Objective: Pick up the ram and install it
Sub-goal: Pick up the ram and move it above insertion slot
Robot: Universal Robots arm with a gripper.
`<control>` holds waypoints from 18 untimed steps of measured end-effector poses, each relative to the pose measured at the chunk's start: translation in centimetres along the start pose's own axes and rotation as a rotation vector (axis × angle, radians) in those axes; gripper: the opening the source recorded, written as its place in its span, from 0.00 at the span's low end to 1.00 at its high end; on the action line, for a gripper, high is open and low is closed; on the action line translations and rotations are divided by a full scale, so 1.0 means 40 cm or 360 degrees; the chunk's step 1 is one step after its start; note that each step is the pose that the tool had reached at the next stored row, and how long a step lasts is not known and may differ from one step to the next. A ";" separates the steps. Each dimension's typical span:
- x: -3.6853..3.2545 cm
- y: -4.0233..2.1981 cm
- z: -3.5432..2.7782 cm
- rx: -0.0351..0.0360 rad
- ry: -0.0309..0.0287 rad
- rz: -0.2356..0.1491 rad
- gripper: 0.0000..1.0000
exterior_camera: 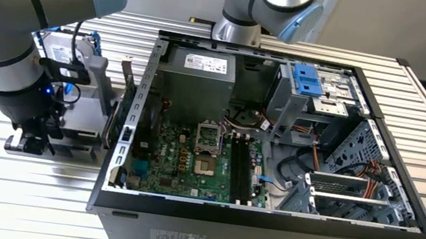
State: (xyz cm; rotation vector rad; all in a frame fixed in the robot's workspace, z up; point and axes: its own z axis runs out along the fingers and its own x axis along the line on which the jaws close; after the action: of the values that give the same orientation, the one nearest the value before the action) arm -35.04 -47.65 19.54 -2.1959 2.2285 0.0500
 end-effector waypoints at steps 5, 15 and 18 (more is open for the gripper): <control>0.000 0.000 0.000 0.0000 -0.00001 0.0000 1.00; 0.000 0.000 0.001 0.0000 0.00000 0.0000 0.00; 0.000 0.000 0.001 0.0000 -0.00002 0.0000 0.00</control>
State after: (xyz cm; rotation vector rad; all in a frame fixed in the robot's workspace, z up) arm -35.04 -47.65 19.50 -2.1958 2.2283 0.0500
